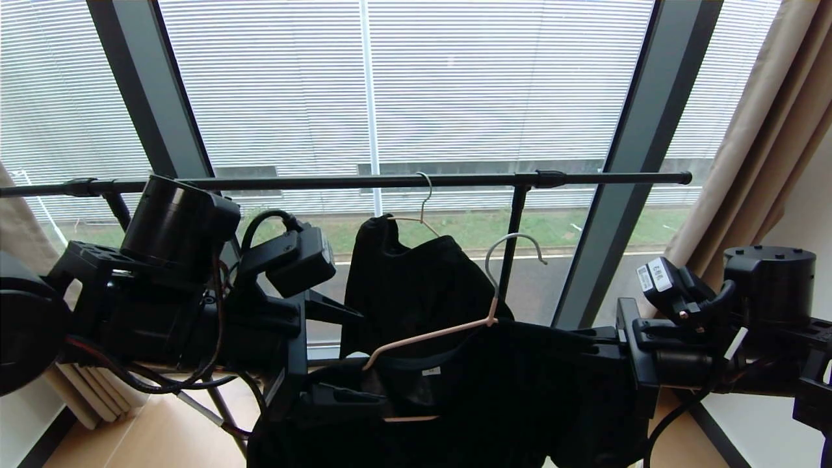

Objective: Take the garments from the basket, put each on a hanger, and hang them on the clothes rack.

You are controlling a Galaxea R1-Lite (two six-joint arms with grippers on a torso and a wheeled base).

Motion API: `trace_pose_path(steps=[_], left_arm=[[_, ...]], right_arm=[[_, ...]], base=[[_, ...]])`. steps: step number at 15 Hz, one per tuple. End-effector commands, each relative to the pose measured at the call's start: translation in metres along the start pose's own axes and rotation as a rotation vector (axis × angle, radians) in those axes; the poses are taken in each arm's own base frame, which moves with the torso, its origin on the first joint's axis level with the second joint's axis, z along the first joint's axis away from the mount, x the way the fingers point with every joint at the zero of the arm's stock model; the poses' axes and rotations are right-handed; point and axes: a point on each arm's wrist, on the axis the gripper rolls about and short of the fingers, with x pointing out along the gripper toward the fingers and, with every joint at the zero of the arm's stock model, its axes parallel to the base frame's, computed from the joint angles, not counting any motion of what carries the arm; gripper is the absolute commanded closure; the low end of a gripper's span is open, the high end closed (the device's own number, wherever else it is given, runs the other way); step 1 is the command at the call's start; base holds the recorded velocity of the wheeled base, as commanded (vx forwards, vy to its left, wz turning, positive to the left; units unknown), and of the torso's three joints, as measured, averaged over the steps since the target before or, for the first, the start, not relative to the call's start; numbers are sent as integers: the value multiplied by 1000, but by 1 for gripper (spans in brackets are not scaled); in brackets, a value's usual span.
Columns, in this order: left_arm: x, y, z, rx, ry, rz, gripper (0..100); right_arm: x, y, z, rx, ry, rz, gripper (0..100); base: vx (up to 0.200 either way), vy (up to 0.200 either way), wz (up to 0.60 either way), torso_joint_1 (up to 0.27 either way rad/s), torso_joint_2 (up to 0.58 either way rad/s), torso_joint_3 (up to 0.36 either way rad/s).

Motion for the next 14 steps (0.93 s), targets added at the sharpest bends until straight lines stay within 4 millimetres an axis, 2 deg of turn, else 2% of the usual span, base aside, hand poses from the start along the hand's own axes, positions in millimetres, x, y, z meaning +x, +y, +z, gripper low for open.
trace_pose_path(steps=[1,3,14], left_arm=[[10,2,-3,-12,21,-21,0],[15,4,-4,-17,28,-28,0],[18,4,-3,-19,34,-21,0]], right_arm=[[0,0,1,-2,-2,-1,100],[0,0,1,-4,-3,-4,100],[-1,3,5,-18,-13,1,100]], base=[[0,0,0,0,0,0],[0,0,0,0,0,0],[0,0,0,0,0,0]])
